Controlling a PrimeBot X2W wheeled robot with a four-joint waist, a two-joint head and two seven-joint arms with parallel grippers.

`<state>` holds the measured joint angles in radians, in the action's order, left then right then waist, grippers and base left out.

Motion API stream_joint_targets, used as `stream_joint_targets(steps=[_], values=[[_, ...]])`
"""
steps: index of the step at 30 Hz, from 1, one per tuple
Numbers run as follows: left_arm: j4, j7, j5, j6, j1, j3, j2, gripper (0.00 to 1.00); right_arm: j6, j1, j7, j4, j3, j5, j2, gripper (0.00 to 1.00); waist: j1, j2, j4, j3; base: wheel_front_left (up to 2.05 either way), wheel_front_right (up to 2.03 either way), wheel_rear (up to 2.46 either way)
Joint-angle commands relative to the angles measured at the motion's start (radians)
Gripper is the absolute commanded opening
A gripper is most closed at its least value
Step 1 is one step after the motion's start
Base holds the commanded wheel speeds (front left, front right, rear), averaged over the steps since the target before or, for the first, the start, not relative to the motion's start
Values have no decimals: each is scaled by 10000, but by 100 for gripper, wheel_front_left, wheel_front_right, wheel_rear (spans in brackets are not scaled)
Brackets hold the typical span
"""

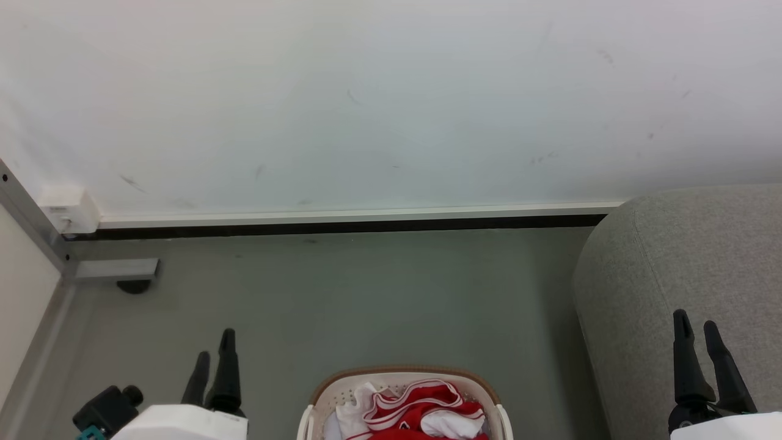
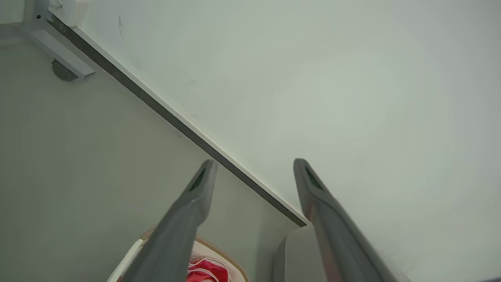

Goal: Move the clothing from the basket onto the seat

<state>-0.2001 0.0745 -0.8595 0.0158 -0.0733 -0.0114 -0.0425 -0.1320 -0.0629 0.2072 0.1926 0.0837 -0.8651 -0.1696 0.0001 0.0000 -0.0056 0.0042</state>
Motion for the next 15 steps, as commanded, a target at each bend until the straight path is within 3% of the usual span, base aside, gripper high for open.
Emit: stream_joint_targets(steps=[1, 15], values=[[83, 108, 517, 45, -104, -38, -76, 100, 9, -90, 71, -81, -140, 488, -18, 100, 0, 0, 1, 2, 0, 0, 0], [281, 537, 2429, 188, -74, -303, -85, 100, 12, -42, 189, 47, -448, 2737, 271, 100, 0, 0, 8, 19, 0, 0, 0]])
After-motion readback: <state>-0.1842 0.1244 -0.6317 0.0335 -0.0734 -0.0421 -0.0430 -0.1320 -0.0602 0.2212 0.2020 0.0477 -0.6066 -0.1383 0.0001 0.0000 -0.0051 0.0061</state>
